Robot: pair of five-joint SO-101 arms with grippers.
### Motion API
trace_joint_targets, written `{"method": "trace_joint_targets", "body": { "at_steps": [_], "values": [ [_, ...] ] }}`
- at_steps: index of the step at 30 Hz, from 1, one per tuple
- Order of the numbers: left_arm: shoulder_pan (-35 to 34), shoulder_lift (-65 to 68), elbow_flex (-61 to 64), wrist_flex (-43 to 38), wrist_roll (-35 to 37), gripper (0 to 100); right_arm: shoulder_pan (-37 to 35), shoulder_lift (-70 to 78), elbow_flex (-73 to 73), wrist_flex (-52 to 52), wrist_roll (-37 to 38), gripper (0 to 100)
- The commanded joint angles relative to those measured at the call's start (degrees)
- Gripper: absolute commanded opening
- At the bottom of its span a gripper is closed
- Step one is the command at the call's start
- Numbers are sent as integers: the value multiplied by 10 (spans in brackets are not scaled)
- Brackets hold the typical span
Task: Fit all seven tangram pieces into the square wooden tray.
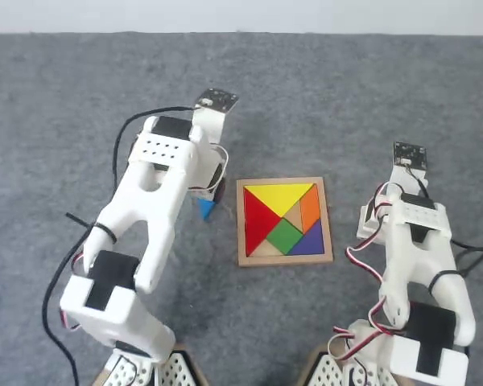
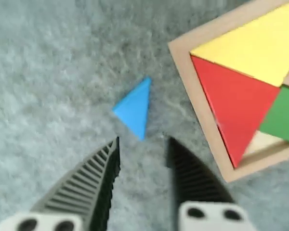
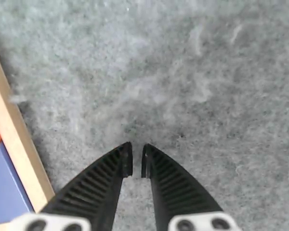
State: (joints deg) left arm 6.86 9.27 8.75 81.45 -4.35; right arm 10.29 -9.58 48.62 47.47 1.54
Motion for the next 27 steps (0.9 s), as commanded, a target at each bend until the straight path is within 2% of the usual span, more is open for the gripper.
{"method": "trace_joint_targets", "body": {
  "at_steps": [1, 9, 22, 27],
  "values": [
    [-12, 47, -10, -48, -31, 205, 2, -27, -3, -7, 5, 42],
    [-24, 156, -51, -83, -34, 187, 2, -27, -3, -7, 5, 42],
    [-26, 162, -52, -95, -50, 185, 2, -27, -3, -7, 5, 42],
    [-25, 162, -51, -96, -72, 128, 2, -27, -3, -7, 5, 42]
  ]
}}
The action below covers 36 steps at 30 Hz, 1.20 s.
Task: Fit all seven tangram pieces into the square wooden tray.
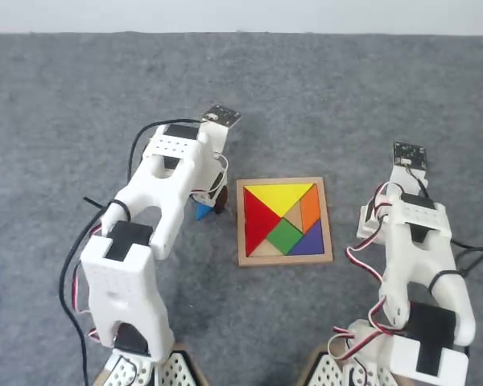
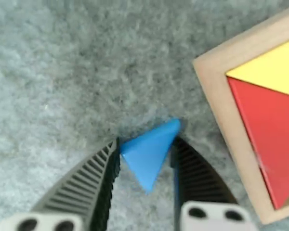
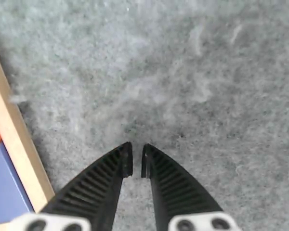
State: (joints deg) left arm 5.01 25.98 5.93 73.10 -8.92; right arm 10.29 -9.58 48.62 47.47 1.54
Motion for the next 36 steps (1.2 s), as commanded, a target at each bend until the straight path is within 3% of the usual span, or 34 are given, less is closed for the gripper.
{"method": "trace_joint_targets", "body": {
  "at_steps": [1, 17, 26, 32, 36],
  "values": [
    [-7, -4, -23, -12, -38, 126, 2, -27, -3, -7, 5, 42],
    [0, -6, -67, 60, -66, 81, 2, -27, -3, -7, 5, 42],
    [38, -53, -73, 91, -62, 85, 2, -27, -3, -7, 5, 42],
    [14, -53, -74, 90, -82, 211, 3, -27, -3, -7, 5, 42],
    [2, -33, -77, 86, -111, 225, 3, -27, -3, -7, 5, 42]
  ]
}}
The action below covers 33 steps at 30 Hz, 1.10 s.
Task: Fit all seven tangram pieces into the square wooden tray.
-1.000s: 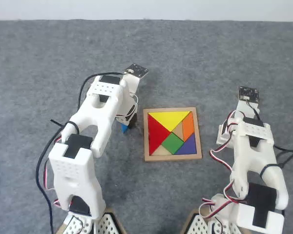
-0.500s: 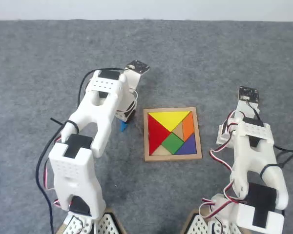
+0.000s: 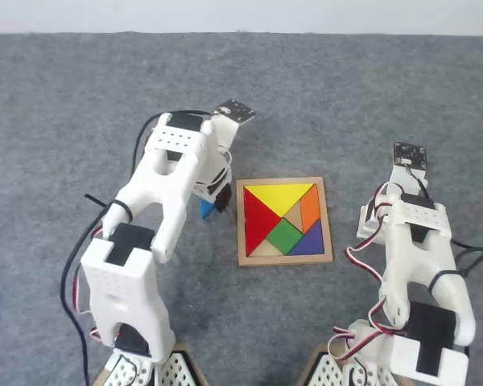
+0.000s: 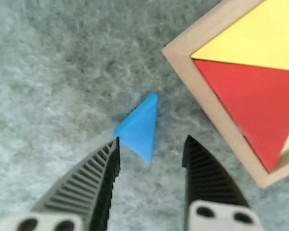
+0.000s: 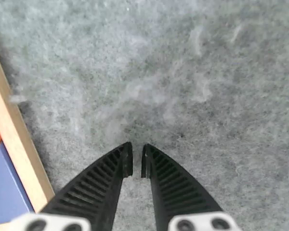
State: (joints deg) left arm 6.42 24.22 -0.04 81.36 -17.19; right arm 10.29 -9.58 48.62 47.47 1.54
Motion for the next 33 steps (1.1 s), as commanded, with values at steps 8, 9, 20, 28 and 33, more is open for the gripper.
{"method": "trace_joint_targets", "body": {
  "at_steps": [8, 9, 20, 28, 33],
  "values": [
    [-28, 23, -27, -27, -111, 225, 3, -27, -3, -7, 5, 42],
    [-27, 29, -31, -29, -115, 225, 3, -27, -3, -7, 5, 42],
    [-25, 98, -80, -38, -120, 223, 3, -28, -3, -7, 5, 42],
    [-22, 108, -79, -39, -108, 152, 3, -28, -3, -7, 5, 42],
    [-22, 108, -76, -28, -97, 107, 3, -28, -3, -7, 5, 42]
  ]
}}
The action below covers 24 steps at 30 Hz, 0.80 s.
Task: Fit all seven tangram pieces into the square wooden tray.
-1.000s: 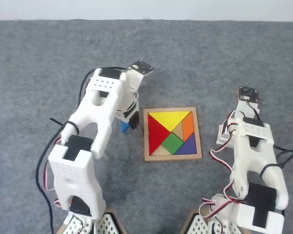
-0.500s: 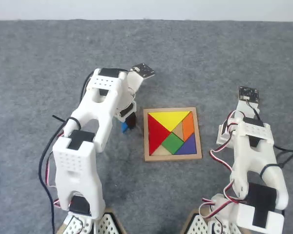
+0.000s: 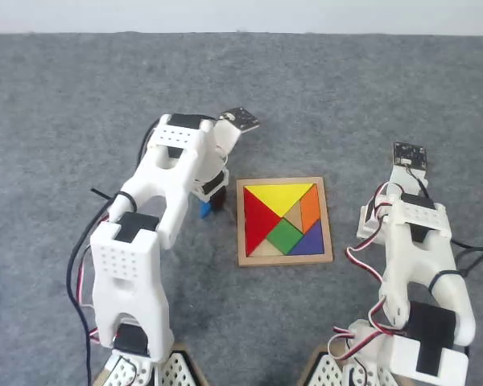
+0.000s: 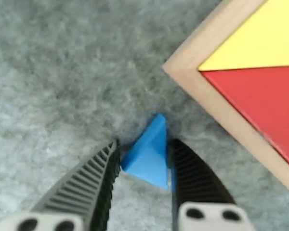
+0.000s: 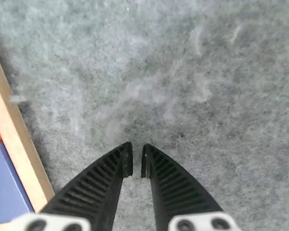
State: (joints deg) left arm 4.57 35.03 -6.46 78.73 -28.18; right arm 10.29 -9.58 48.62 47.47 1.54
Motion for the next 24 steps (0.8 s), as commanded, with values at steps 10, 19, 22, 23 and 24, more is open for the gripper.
{"method": "trace_joint_targets", "body": {
  "at_steps": [10, 19, 22, 23, 24],
  "values": [
    [5, -75, -3, 45, 34, 104, 3, -28, -3, -7, 5, 42],
    [52, -170, 111, 23, 38, 104, 3, -28, -3, -7, 5, 42],
    [43, -167, 129, 0, 38, 107, 3, -28, -3, -4, 5, 42],
    [37, -162, 130, -4, 37, 108, 3, -28, -3, -3, 5, 42],
    [30, -156, 129, -9, 36, 108, 3, -28, -3, -3, 5, 42]
  ]
}}
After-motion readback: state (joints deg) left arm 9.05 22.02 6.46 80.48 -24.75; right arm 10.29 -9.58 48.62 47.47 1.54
